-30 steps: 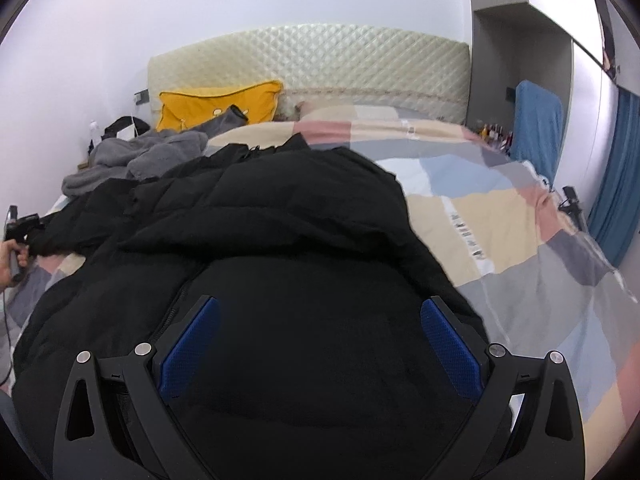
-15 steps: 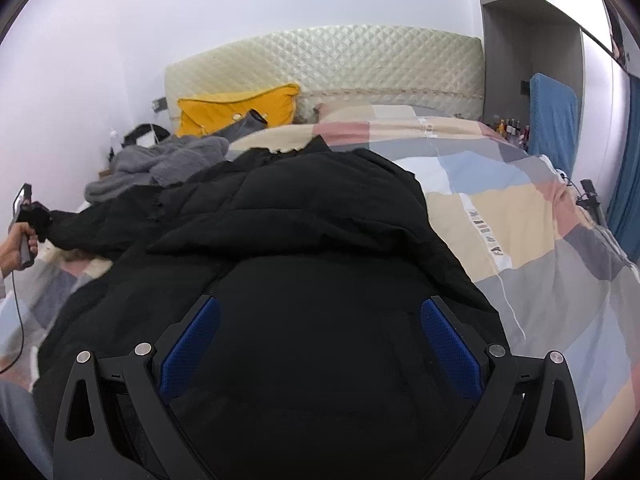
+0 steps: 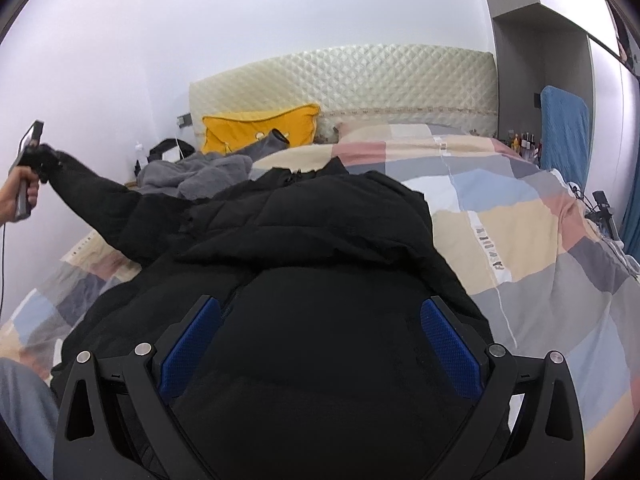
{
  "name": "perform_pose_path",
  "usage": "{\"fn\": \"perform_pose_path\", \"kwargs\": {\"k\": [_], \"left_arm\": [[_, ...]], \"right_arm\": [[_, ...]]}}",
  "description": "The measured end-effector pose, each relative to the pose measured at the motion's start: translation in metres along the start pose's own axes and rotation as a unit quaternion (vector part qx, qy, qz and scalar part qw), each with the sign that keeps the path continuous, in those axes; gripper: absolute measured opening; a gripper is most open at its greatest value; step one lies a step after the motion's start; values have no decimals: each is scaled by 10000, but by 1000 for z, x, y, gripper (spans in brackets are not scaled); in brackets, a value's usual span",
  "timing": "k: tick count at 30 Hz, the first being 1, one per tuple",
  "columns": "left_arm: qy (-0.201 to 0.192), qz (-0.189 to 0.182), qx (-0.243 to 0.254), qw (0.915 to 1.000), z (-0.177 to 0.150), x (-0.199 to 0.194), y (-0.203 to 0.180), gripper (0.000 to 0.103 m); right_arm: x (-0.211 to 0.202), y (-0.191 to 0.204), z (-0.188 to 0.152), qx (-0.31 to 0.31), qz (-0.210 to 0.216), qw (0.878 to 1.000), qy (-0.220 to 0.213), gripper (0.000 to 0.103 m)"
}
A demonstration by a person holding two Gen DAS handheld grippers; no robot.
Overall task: Fold large clothes
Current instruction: 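Lift the sleeve with the left tool and fold it across the jacket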
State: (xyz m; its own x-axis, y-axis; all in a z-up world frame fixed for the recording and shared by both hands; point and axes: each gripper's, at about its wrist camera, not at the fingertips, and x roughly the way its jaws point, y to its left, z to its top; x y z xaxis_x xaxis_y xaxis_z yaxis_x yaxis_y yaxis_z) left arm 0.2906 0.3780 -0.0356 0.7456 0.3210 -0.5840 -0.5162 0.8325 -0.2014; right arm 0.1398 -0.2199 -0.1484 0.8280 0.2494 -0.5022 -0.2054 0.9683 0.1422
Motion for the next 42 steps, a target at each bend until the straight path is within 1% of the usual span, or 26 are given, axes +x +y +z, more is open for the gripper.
{"fn": "perform_pose_path", "kwargs": {"k": [6, 13, 18, 21, 24, 30, 34, 36, 40, 42], "left_arm": [[-231, -282, 518, 9980, 5, -46, -64, 5], [-372, -615, 1011, 9923, -3, -76, -140, 3], [-415, -919, 1418, 9847, -13, -93, -201, 3], [-404, -1144, 1731, 9774, -26, -101, -237, 3], [-262, -1540, 1917, 9689, -44, -106, -277, 3], [-49, -1941, 2346, 9525, -89, -101, -349, 3], [205, -2104, 2567, 9431, -125, -89, -383, 4], [315, -2149, 2725, 9373, -144, -81, -402, 4], [536, -2170, 3104, 9240, -187, -63, -437, 4], [677, -2208, 3207, 9186, -206, -57, -445, 4]], "right_arm": [[-14, -8, 0, 43, 67, 9998, -175, 101], [-18, -22, -1, 163, 114, 9996, -205, 101], [-21, -27, 2, 158, 244, 9993, -225, 101], [-22, -33, 2, 260, 304, 9990, -218, 101], [-22, -42, 2, 434, 381, 9981, -218, 101], [-26, -52, 3, 543, 481, 9970, -257, 101], [-28, -55, 3, 569, 455, 9969, -284, 98], [-29, -55, 3, 569, 444, 9970, -283, 95], [-27, -58, 1, 618, 479, 9967, -211, 85], [-25, -60, -1, 650, 536, 9963, -167, 85]]}}
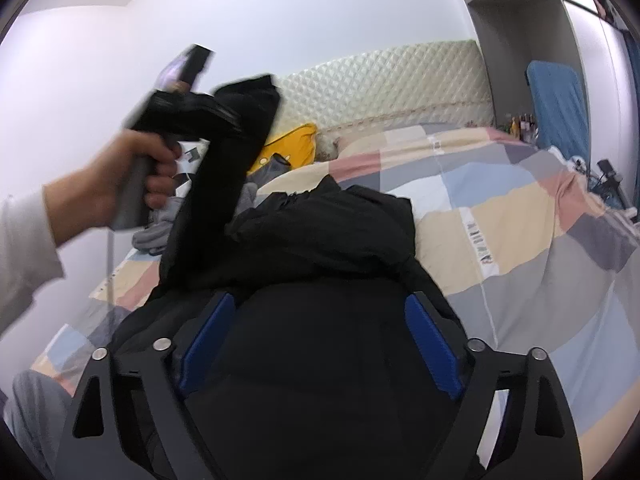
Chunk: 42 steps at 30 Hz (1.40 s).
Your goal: Fold large clothes
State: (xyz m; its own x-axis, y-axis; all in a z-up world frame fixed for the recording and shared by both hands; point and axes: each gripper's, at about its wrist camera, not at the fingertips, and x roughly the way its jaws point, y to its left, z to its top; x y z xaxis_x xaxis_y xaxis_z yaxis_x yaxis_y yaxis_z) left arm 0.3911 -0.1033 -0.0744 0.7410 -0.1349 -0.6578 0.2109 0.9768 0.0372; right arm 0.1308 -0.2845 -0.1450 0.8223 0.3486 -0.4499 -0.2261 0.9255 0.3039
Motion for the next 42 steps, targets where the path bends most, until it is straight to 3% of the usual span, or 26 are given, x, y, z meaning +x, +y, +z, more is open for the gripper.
{"fn": "perform_pose_path", "kwargs": {"k": [9, 13, 20, 27, 30, 34, 39, 42], "left_arm": [[603, 2, 390, 9974, -45, 84, -59, 4], [611, 153, 695, 9956, -62, 106, -70, 4], [720, 99, 664, 9951, -70, 128, -71, 5], [692, -279, 372, 9965, -64, 113, -62, 15], [602, -383, 405, 9966, -62, 98, -64, 25], [401, -383, 454, 9974, -60, 73, -62, 65], [271, -635, 209, 9974, -58, 40, -42, 68], [95, -597, 120, 9981, -57, 20, -23, 71]], "right_arm": [[11, -10, -3, 101, -139, 9998, 110, 85], [11, -15, -3, 57, -354, 9993, 97, 85], [20, -21, -3, 57, -418, 9990, 164, 85], [23, -24, -5, 58, -561, 9982, 182, 85], [24, -25, -5, 43, -645, 9978, 165, 85], [26, -24, -4, -7, -732, 9972, 165, 85], [26, -20, -5, -102, -773, 9969, 141, 85], [28, -17, -5, -173, -809, 9965, 125, 85]]}}
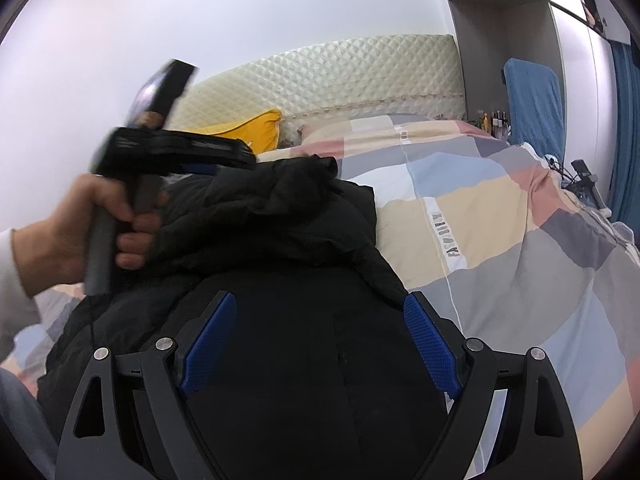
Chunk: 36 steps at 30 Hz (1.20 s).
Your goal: Fold large clothes
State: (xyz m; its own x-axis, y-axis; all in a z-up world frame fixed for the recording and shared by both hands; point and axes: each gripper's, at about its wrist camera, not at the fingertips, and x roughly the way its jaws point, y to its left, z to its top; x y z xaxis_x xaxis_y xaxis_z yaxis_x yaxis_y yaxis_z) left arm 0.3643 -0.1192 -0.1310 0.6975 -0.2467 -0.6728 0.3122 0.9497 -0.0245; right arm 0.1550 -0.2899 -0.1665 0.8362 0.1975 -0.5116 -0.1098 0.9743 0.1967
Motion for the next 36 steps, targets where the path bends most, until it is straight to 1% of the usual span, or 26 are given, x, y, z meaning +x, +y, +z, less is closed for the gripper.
{"fn": "perform_pose_path", "kwargs": {"k": [1, 4, 8, 10, 11, 14, 16, 17, 19, 22, 24, 27, 30, 33, 34, 35, 36], "left_arm": [[-55, 28, -13, 10000, 0, -7, 7, 72], [-220, 128, -106, 9996, -2, -28, 33, 73], [-317, 320, -568, 9974, -13, -50, 76, 74], [-322, 585, -613, 9959, -24, -58, 94, 78], [-316, 645, -642, 9954, -30, -59, 101, 78], [-213, 750, -787, 9938, -50, -61, 125, 79], [-180, 835, -860, 9926, -71, -60, 142, 80], [-168, 928, -836, 9920, -79, -60, 148, 82], [-80, 1180, -841, 9894, -101, -53, 164, 82], [261, 1220, -1072, 9864, -116, -41, 185, 82], [321, 1225, -1183, 9849, -122, -37, 194, 82], [460, 1249, -1264, 9830, -127, -28, 202, 83], [587, 1302, -1311, 9810, -132, -18, 209, 83], [768, 1385, -1304, 9787, -140, -10, 217, 89], [805, 1435, -1270, 9782, -142, -10, 219, 92], [834, 1478, -1248, 9776, -145, -11, 221, 95], [882, 1552, -1226, 9763, -147, -12, 223, 95]], "right_arm": [[1, 1, 0, -19, -7, 10000, 3, 85], [3, 4, 0, -71, -20, 10000, 9, 85], [5, 7, 1, -127, -15, 9999, 6, 85], [5, 10, 1, -154, -12, 9999, -5, 85], [5, 10, 1, -167, -15, 9999, -7, 85], [11, 12, 5, -200, -7, 9998, 47, 85], [13, 13, 9, -194, 51, 9998, 59, 85], [13, 13, 12, -192, 98, 9998, 49, 85], [14, 13, 17, -220, 155, 9996, 12, 85], [22, 11, 30, -164, 209, 9996, -27, 85], [31, 9, 40, -121, 277, 9995, -42, 85], [50, 7, 59, -144, 292, 9994, -131, 85], [82, -3, 76, 1, 427, 9991, -43, 85], [123, -17, 87, 262, 605, 9974, 300, 85], [134, -21, 89, 356, 687, 9963, 378, 86], [145, -24, 91, 443, 818, 9946, 457, 86], [159, -27, 93, 536, 957, 9925, 549, 86]]}}
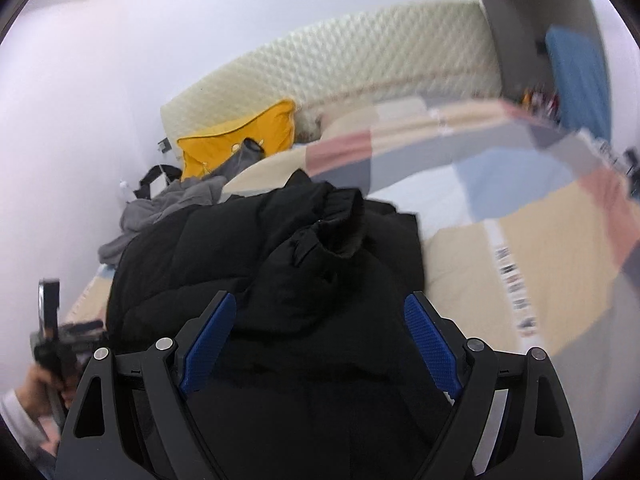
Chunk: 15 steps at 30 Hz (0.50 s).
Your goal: Fold large clothes
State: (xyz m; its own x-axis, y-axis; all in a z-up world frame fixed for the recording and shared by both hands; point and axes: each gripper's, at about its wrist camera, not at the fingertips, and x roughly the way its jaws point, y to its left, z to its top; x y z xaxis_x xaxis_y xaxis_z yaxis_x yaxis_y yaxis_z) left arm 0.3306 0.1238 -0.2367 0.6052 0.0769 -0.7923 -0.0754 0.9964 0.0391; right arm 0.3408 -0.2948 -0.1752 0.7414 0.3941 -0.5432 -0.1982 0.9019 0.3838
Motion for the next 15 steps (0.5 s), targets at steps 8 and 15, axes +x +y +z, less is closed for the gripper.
{"fn": "perform_pose_path", "kwargs": {"k": [8, 15], "left_arm": [[594, 656, 8, 9961, -7, 20, 16, 97], [650, 1178, 209, 9907, -7, 34, 12, 97]], "right_arm": [[58, -5, 12, 58, 290, 9988, 401, 76], [57, -8, 9, 48, 329, 9994, 64, 28]]}}
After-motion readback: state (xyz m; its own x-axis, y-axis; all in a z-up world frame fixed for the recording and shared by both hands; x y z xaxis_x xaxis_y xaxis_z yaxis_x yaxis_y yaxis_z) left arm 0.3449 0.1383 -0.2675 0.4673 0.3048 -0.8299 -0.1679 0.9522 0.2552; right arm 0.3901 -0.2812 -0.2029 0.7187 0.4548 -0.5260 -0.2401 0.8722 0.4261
